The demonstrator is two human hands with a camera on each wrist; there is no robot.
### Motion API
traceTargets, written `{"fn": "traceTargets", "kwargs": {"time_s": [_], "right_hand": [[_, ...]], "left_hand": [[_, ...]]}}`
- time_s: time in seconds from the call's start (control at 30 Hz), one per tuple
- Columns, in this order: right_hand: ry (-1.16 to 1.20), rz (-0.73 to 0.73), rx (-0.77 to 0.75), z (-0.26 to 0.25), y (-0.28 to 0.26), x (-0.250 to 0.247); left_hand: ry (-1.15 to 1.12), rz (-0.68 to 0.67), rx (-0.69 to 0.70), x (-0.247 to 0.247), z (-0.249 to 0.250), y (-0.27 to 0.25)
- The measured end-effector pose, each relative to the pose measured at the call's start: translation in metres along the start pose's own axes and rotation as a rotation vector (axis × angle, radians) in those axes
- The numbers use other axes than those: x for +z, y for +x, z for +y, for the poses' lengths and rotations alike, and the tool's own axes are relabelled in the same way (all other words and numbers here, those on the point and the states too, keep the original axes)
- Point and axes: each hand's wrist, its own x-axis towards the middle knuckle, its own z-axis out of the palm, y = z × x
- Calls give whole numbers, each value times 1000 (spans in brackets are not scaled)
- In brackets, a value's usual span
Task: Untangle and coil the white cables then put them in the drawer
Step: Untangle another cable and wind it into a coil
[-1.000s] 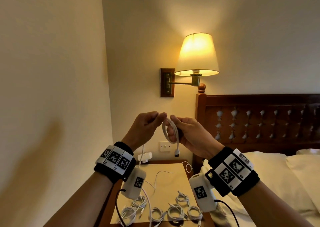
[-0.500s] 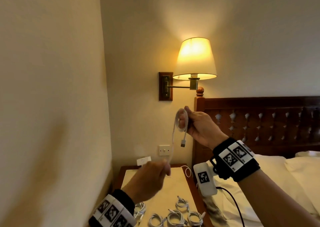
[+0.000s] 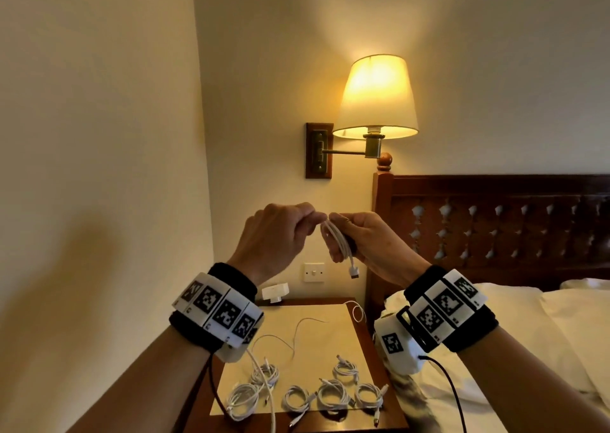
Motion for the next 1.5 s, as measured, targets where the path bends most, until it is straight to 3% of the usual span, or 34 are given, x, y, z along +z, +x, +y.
{"fn": "traceTargets", "kwargs": {"time_s": [0.17, 0.3, 0.47, 0.57, 0.67, 0.73, 0.77, 0.87, 0.93, 1.03, 1.13, 1.23, 1.37, 1.5], "right_hand": [[158, -94, 158, 0, -5, -3], [536, -216, 186, 1, -7, -2], [963, -270, 107, 2, -3, -8], [1061, -172, 36, -5, 0, -21], [908, 76, -21, -14, 1, -25], [642, 140, -41, -13, 4, -22], [485, 139, -58, -10, 6, -19], [128, 119, -85, -2, 8, -7], [38, 78, -72, 3, 7, -3], [14, 15, -50, 8, 2, 0], [71, -23, -12, 8, -2, 3], [156, -9, 30, 6, -3, 7], [206, 13, 89, 6, -1, 11], [227, 75, 133, 8, 5, 13]], "left_hand": [[-96, -19, -20, 11, -18, -5], [-239, 43, -89, 25, -23, -6], [-305, 89, -214, 45, -42, -29], [-305, 26, -312, 61, -57, -64], [-210, -213, -302, 73, -53, -94], [-108, -426, -155, 71, -31, -98], [-69, -470, -71, 66, -18, -94], [-90, -348, 84, 36, 18, -67], [-162, -243, 87, 17, 27, -49], [-184, -30, -3, 1, 17, -28], [-169, 58, -76, 2, 3, -18], [-244, 53, -215, 12, -6, -17], [-631, -104, -515, 22, -8, -19], [-801, -154, -771, 20, -2, -13]]}}
